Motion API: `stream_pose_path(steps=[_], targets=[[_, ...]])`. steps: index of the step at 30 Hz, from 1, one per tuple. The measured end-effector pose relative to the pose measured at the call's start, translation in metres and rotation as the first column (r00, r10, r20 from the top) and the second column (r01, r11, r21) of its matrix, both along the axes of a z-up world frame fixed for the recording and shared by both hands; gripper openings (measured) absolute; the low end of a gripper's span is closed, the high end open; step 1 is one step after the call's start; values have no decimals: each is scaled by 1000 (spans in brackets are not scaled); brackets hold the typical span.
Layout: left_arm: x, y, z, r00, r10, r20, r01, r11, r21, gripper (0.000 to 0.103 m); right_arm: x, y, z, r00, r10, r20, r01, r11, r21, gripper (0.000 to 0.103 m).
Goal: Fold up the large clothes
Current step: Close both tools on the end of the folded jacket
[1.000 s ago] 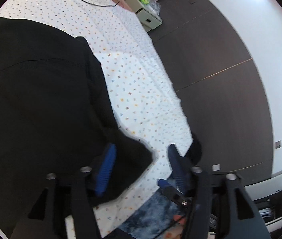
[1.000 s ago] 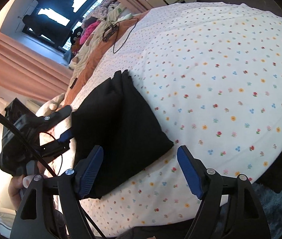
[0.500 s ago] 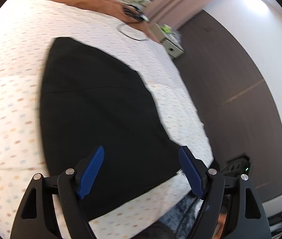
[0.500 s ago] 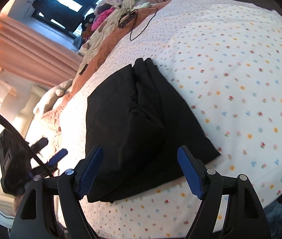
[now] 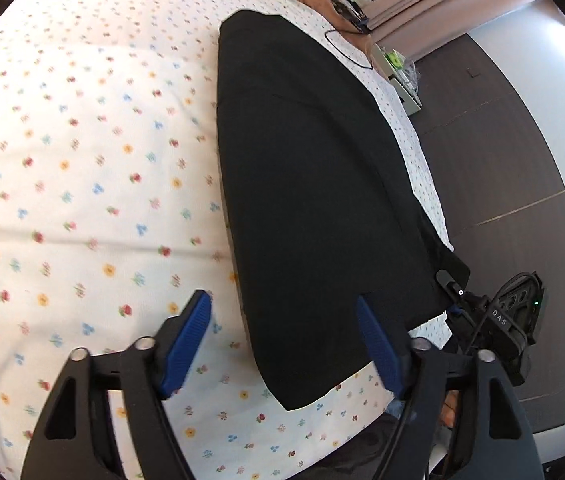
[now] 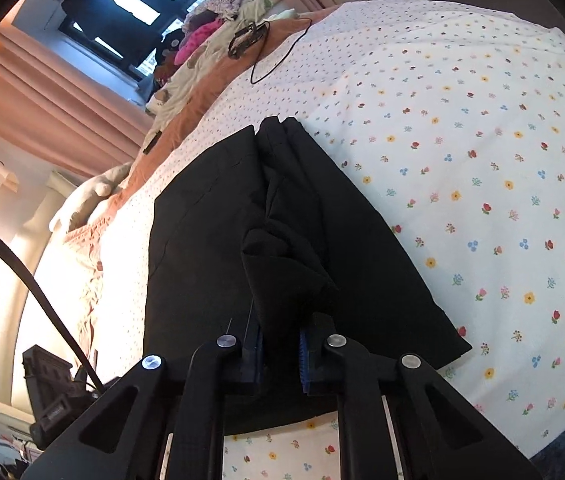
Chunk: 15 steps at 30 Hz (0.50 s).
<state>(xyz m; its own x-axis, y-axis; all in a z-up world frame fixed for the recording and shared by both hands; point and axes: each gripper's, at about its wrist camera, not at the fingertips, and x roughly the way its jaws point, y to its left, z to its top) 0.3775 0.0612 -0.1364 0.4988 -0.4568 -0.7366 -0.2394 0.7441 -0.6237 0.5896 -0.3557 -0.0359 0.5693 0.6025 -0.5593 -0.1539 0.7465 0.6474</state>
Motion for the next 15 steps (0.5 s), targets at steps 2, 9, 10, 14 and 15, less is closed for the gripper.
stream_pose_path(steps=[2,9,10,14,15], targets=[[3,-7,-6,1000,-13,-8,13,1000,-5,55,-1,-4,-3,1000,-1,5,1,1000,4,8],[16,-32,4,998,-56,17,55,998,21,44,-3,-31,-15,1000,-20,-8,20,999,45,7],[15,-34,6,998,-63,18,62,998,18,44,-2,-36,-19,1000,-27,-17,27,998,51,7],[26,-42,8,996,-92,9,92,996,21,44,-3,-53,-28,998,-43,-37,46,996,72,7],[28,-45,9,995,-98,7,98,995,21,44,-3,-56,-30,998,-46,-41,49,996,75,7]])
